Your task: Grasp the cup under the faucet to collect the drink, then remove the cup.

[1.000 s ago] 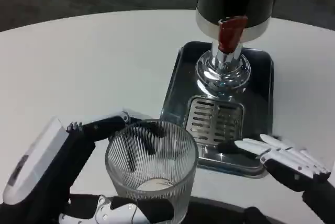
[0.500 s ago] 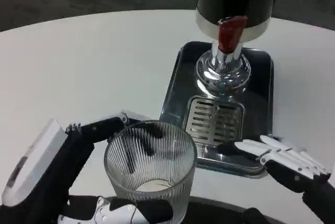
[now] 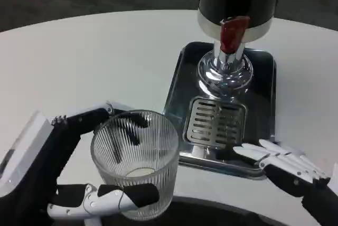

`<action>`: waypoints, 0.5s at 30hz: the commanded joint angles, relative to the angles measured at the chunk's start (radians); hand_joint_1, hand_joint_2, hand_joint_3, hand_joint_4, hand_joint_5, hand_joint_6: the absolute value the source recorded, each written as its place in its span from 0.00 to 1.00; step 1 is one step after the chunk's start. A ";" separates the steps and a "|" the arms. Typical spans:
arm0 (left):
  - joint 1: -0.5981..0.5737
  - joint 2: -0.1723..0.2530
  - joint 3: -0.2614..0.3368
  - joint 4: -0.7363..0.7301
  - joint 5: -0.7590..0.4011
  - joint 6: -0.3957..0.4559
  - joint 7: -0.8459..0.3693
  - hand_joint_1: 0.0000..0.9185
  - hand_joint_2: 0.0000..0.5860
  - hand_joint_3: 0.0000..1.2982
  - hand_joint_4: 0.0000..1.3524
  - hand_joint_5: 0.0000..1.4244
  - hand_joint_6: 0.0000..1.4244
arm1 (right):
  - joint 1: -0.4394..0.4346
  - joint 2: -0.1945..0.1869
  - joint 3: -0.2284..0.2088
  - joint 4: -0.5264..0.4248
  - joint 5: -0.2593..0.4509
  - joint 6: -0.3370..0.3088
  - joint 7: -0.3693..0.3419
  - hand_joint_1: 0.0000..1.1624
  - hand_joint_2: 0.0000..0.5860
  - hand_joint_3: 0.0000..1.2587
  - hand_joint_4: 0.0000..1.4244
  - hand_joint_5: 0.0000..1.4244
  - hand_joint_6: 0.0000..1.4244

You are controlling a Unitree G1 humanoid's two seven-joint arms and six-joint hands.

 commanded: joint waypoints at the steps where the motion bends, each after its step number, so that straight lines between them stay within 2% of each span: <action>1: -0.057 0.021 0.017 0.053 0.014 -0.032 0.029 0.49 0.28 0.59 0.65 0.62 0.34 | 0.007 0.005 0.000 -0.017 -0.006 -0.014 -0.002 0.45 0.86 0.17 0.11 0.07 0.03; 6: -0.130 0.032 0.006 0.129 0.043 -0.038 0.042 0.49 0.29 0.59 0.65 0.62 0.34 | 0.007 0.004 -0.014 -0.017 0.001 -0.015 -0.002 0.45 0.86 0.17 0.11 0.07 0.03; 15: -0.254 0.035 -0.054 0.245 0.119 -0.022 0.063 0.49 0.29 0.59 0.65 0.62 0.34 | 0.019 0.010 -0.020 -0.013 0.007 -0.025 -0.003 0.45 0.86 0.17 0.11 0.07 0.03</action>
